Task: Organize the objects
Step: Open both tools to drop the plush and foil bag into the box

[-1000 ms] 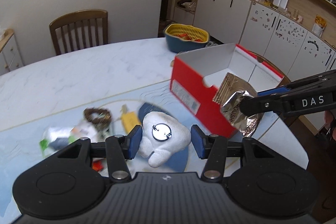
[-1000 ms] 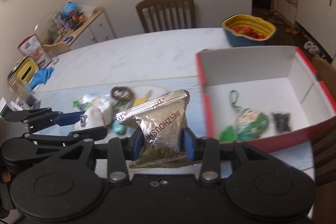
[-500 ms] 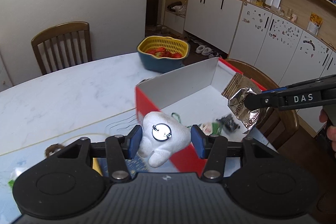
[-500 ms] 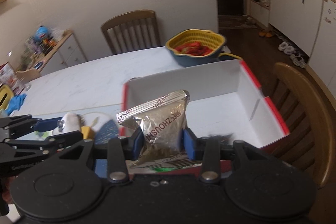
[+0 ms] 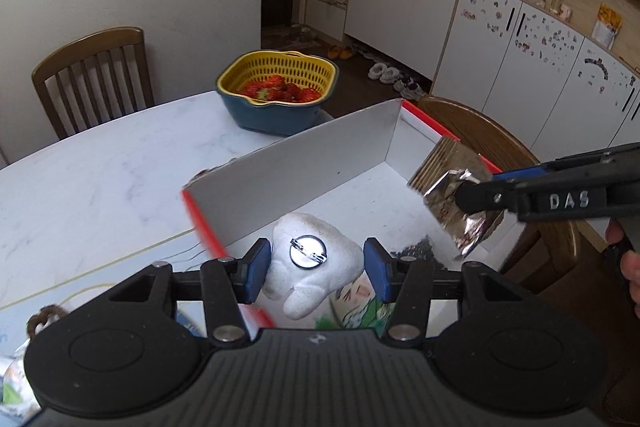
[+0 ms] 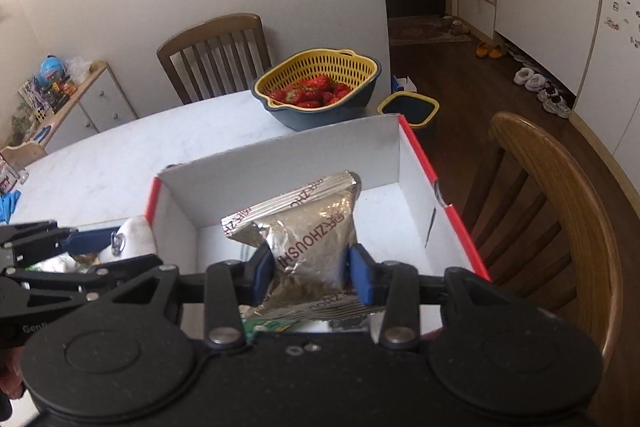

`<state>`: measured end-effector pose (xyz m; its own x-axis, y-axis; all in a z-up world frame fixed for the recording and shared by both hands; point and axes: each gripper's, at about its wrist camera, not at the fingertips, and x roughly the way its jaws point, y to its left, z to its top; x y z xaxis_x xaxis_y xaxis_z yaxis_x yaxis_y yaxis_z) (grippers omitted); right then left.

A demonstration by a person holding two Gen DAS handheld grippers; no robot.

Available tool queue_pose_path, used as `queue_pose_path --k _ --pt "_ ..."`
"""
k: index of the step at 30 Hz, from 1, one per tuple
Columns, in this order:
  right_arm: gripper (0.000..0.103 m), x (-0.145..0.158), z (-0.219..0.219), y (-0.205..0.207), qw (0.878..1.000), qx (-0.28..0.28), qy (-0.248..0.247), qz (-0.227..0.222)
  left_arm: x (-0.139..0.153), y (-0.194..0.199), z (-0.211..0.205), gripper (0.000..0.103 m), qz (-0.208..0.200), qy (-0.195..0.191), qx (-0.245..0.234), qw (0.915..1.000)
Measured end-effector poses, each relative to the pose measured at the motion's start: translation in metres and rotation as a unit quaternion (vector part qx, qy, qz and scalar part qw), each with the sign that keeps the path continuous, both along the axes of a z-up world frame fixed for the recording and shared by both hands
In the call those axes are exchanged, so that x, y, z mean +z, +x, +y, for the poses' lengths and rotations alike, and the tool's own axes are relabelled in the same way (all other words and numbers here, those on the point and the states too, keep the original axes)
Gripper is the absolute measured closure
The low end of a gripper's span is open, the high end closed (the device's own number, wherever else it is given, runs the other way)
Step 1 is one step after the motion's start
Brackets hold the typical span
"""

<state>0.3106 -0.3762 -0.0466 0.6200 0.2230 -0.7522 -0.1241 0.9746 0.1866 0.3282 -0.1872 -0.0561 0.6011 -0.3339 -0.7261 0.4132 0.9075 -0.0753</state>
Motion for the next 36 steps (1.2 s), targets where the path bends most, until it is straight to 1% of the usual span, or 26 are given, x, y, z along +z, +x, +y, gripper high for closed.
queue_pose_path --k 4,8,12,17,20,28,30,32,34,36 --pt "0.062 -0.011 -0.005 0.012 1.000 0.006 -0.004 0.010 -0.010 0.019 -0.019 0.053 0.018 0.004 -0.001 0.9998" --pt "0.062 -0.022 -0.006 0.028 1.000 0.010 -0.006 0.021 -0.027 0.037 -0.039 0.053 0.033 0.022 -0.005 0.9992" --pt "0.062 -0.034 -0.006 0.043 0.999 0.022 -0.015 0.034 -0.044 0.053 -0.050 0.052 0.055 0.037 -0.001 0.9978" --pt "0.064 -0.046 -0.007 0.055 0.998 0.039 -0.021 0.045 -0.065 0.074 -0.054 0.052 0.100 0.055 0.008 0.9935" --pt "0.063 -0.051 -0.006 0.057 0.997 0.049 -0.028 0.050 -0.073 0.081 -0.055 0.052 0.114 0.065 0.012 0.9913" --pt "0.061 -0.063 -0.013 0.058 0.996 0.054 -0.013 0.069 -0.089 0.091 -0.062 0.052 0.156 0.082 0.010 0.9843" --pt "0.060 -0.064 -0.014 0.057 0.996 0.054 -0.011 0.072 -0.090 0.090 -0.063 0.051 0.160 0.087 0.007 0.9833" --pt "0.058 -0.065 -0.016 0.056 0.996 0.053 -0.008 0.073 -0.091 0.090 -0.065 0.049 0.160 0.092 0.005 0.9828" --pt "0.056 -0.065 -0.018 0.054 0.996 0.052 -0.006 0.073 -0.089 0.088 -0.066 0.039 0.157 0.092 0.003 0.9833" --pt "0.055 -0.065 -0.019 0.052 0.996 0.051 -0.003 0.072 -0.086 0.087 -0.066 0.035 0.151 0.090 0.003 0.9844"
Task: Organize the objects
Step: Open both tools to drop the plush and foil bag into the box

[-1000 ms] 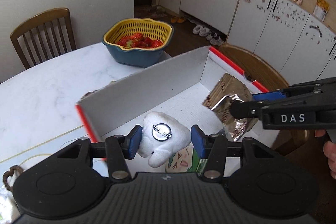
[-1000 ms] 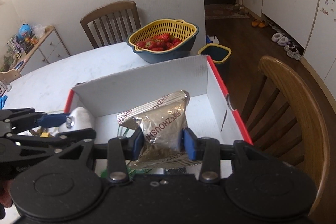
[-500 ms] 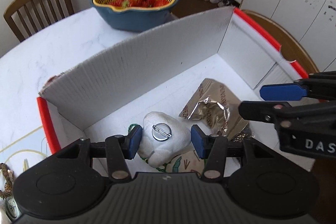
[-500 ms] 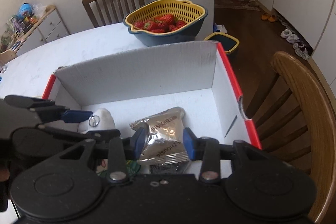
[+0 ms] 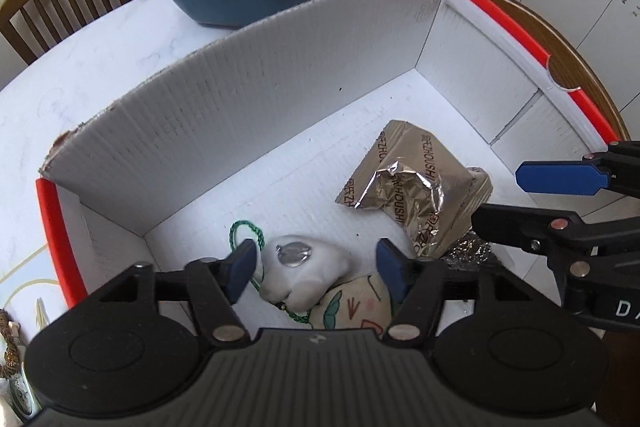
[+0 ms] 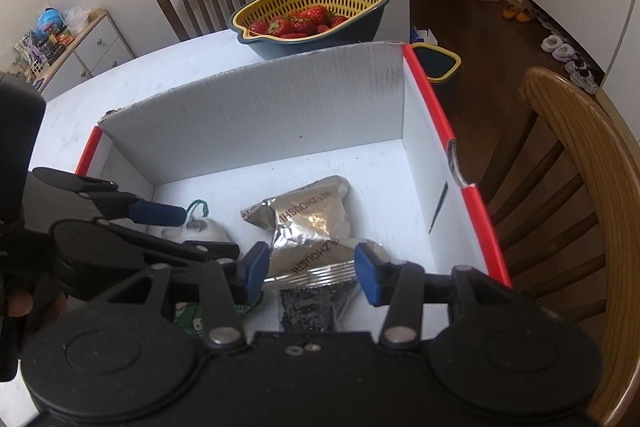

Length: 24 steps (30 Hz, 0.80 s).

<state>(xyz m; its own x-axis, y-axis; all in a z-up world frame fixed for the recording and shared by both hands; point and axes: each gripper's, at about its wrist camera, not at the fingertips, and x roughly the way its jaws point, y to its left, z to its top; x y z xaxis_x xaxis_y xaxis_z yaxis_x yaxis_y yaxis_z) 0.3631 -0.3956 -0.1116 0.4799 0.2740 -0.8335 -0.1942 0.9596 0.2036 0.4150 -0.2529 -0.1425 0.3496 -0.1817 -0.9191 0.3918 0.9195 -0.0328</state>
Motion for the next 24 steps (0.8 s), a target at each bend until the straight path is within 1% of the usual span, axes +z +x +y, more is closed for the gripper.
queue_pose_path --k 4,8,10,11,14,19,22,24 --pt "0.053 0.003 -0.003 -0.004 1.000 0.000 0.003 -0.003 0.006 -0.006 0.002 0.035 -0.004 -0.014 0.001 0.9999" --pt "0.051 0.009 -0.004 -0.010 1.000 0.000 0.008 -0.009 0.015 -0.016 0.007 0.035 -0.019 -0.020 0.003 0.9996" --pt "0.051 0.013 -0.003 -0.013 1.000 0.002 0.010 -0.013 0.021 -0.021 0.012 0.035 -0.027 -0.029 0.005 0.9992" --pt "0.051 0.015 -0.002 -0.016 1.000 0.003 0.011 -0.015 0.024 -0.024 0.013 0.035 -0.031 -0.035 0.002 0.9989" --pt "0.051 0.022 0.000 -0.022 1.000 0.007 0.015 -0.022 0.037 -0.033 0.016 0.035 -0.050 -0.034 0.004 0.9982" --pt "0.050 0.034 0.006 -0.036 0.999 0.013 0.024 -0.036 0.059 -0.049 0.031 0.035 -0.072 -0.061 0.013 0.9954" --pt "0.044 0.043 0.010 -0.046 0.998 0.016 0.028 -0.048 0.071 -0.059 0.042 0.035 -0.086 -0.072 0.018 0.9935" --pt "0.044 0.049 0.014 -0.053 0.998 0.019 0.028 -0.058 0.078 -0.066 0.050 0.035 -0.094 -0.081 0.022 0.9920"
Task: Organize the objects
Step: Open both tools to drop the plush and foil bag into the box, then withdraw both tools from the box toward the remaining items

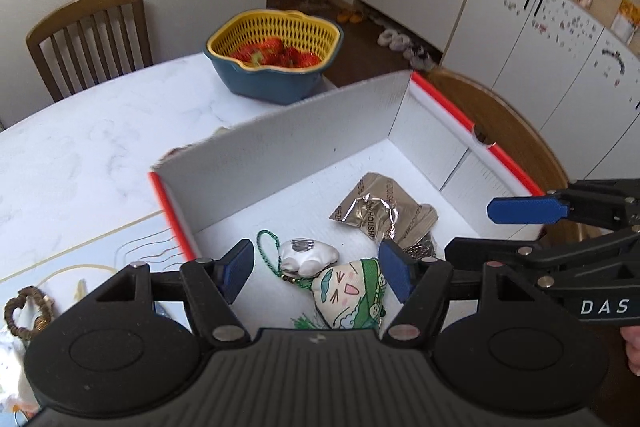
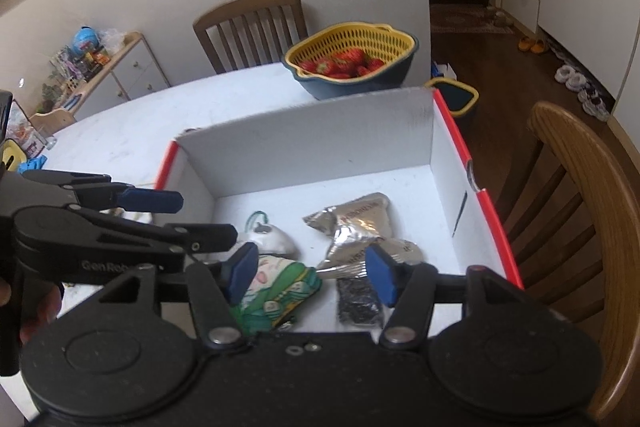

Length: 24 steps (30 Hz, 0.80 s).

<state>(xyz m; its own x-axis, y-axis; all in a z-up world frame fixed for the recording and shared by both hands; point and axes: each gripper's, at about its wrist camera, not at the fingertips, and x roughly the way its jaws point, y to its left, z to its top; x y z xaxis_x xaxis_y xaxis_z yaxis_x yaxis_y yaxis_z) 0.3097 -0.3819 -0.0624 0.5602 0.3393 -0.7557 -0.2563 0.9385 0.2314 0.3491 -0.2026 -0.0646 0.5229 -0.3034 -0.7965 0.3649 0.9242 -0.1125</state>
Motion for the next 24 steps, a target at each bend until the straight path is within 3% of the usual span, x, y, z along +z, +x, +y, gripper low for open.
queue_pose_path --k 9,24 --pt "0.036 0.025 0.024 -0.029 0.999 0.007 0.009 -0.038 0.029 -0.037 0.041 0.035 -0.038 -0.034 0.013 0.9986" --pt "0.007 0.041 0.092 -0.081 0.996 0.022 0.020 -0.085 0.046 -0.096 0.134 0.021 -0.080 -0.045 0.037 0.9951"
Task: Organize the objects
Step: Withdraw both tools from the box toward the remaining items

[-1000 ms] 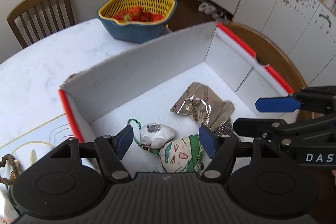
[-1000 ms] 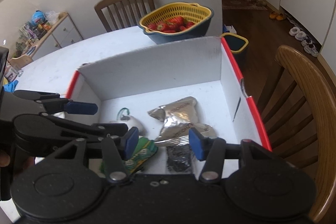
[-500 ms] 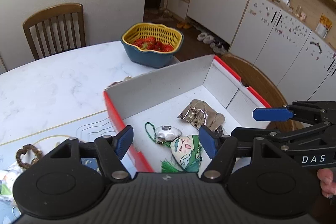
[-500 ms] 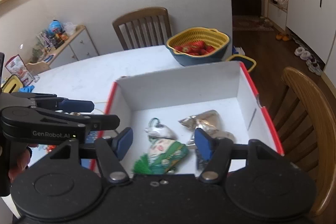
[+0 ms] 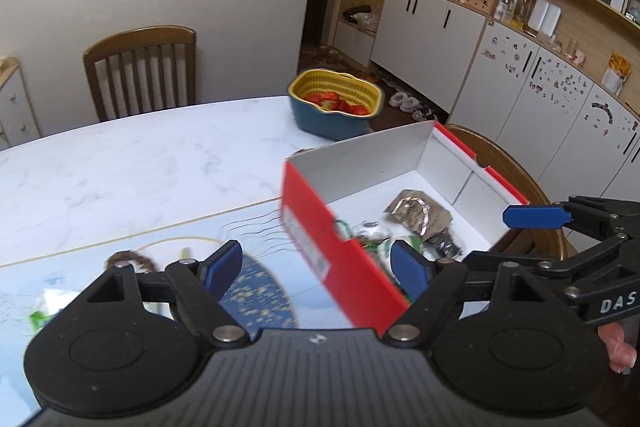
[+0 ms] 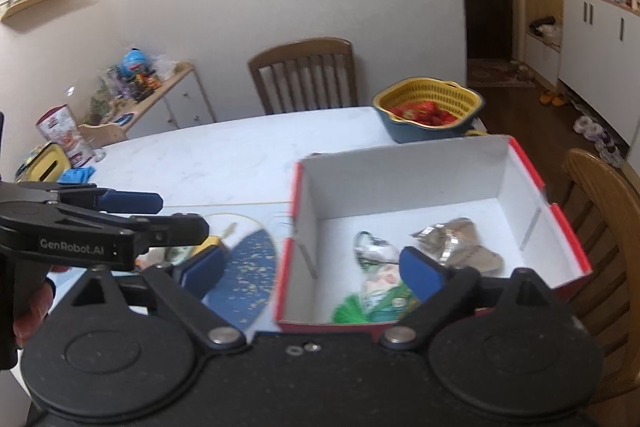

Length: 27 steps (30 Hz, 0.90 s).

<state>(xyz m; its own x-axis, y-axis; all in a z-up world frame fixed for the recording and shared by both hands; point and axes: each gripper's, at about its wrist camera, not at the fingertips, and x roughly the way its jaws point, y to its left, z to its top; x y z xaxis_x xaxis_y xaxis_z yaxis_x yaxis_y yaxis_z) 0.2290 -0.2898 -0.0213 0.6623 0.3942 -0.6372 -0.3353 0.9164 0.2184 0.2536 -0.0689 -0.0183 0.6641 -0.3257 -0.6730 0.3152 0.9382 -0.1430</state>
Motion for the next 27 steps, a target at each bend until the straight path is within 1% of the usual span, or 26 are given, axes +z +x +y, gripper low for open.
queue_pose_path --k 2,5,6,8,11,12,13,14,17,19,22,25,27 --pt "0.002 0.002 0.012 -0.006 1.000 0.009 0.000 -0.005 0.000 -0.006 0.014 0.020 -0.002 -0.001 0.003 1.0000" --pt "0.001 0.004 0.032 -0.017 1.000 0.022 0.008 -0.011 -0.001 -0.016 0.032 0.018 -0.006 0.007 0.009 0.9999" --pt "0.001 0.004 0.038 -0.019 1.000 0.025 0.008 -0.012 -0.001 -0.018 0.039 0.015 -0.009 0.011 0.013 0.9998" --pt "0.001 0.002 0.052 -0.024 1.000 0.018 0.004 -0.012 -0.002 -0.023 0.053 0.013 -0.013 0.012 0.020 0.9996" --pt "0.001 -0.003 0.071 -0.028 1.000 0.005 -0.009 -0.007 -0.004 -0.029 0.074 0.012 -0.013 0.004 0.024 0.9996" --pt "0.001 -0.005 0.076 -0.030 1.000 0.004 -0.010 -0.001 -0.005 -0.031 0.082 0.009 -0.012 0.003 0.027 0.9996" --pt "0.001 -0.007 0.080 -0.031 1.000 0.005 -0.006 0.003 -0.006 -0.033 0.089 0.005 -0.012 0.005 0.030 0.9995" --pt "0.001 -0.008 0.083 -0.032 1.000 0.005 0.000 0.005 -0.007 -0.034 0.096 0.004 -0.013 0.009 0.034 0.9993" --pt "0.001 -0.012 0.090 -0.034 0.999 -0.008 0.029 0.012 -0.012 -0.038 0.117 0.004 -0.016 0.019 0.044 0.9987" --pt "0.001 -0.015 0.094 -0.035 0.999 -0.024 0.045 0.014 -0.015 -0.039 0.133 0.002 -0.014 0.013 0.050 0.9986" --pt "0.001 -0.020 0.102 -0.039 0.998 -0.042 0.056 0.005 -0.022 -0.044 0.156 0.000 -0.013 0.002 0.064 0.9979" --pt "0.001 -0.024 0.113 -0.044 0.998 -0.041 0.040 -0.016 -0.031 -0.050 0.170 0.000 -0.014 0.003 0.068 0.9976" --pt "0.001 -0.029 0.121 -0.043 0.999 -0.032 0.029 -0.006 -0.038 -0.054 0.177 0.000 -0.011 0.012 0.063 0.9979"
